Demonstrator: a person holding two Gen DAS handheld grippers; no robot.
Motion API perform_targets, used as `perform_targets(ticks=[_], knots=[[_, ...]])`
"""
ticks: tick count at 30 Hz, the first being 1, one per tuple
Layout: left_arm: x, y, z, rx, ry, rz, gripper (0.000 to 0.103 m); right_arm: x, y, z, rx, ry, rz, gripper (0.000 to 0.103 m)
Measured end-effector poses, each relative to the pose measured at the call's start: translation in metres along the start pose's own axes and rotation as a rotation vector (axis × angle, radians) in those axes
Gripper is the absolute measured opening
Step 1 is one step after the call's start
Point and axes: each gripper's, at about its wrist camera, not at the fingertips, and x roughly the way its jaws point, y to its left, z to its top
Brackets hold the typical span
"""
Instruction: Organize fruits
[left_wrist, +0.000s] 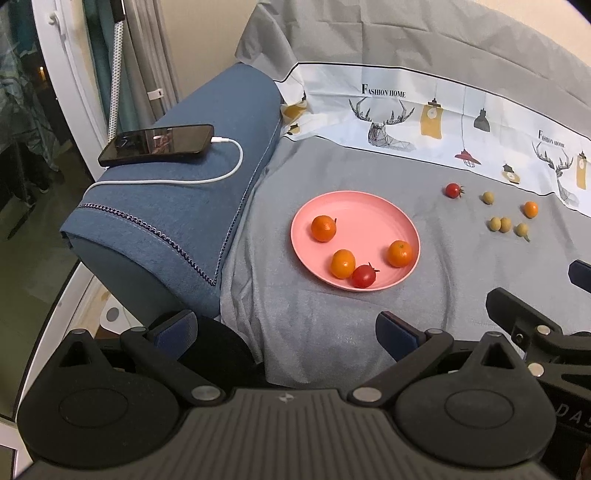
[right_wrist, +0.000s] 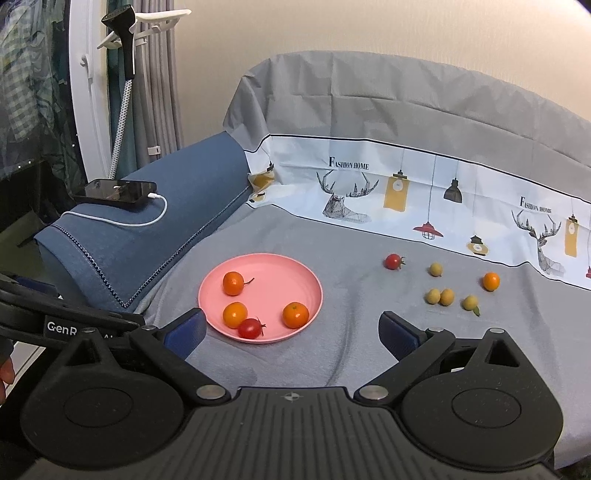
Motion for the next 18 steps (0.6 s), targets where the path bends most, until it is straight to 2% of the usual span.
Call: perform_targets(ticks=[18], knots=[[0.0039,-0.004,0.0,0.016,0.013,0.011,0.103,0.004,-0.0023,-0.0025,0.02,0.015,0.005,0.099]])
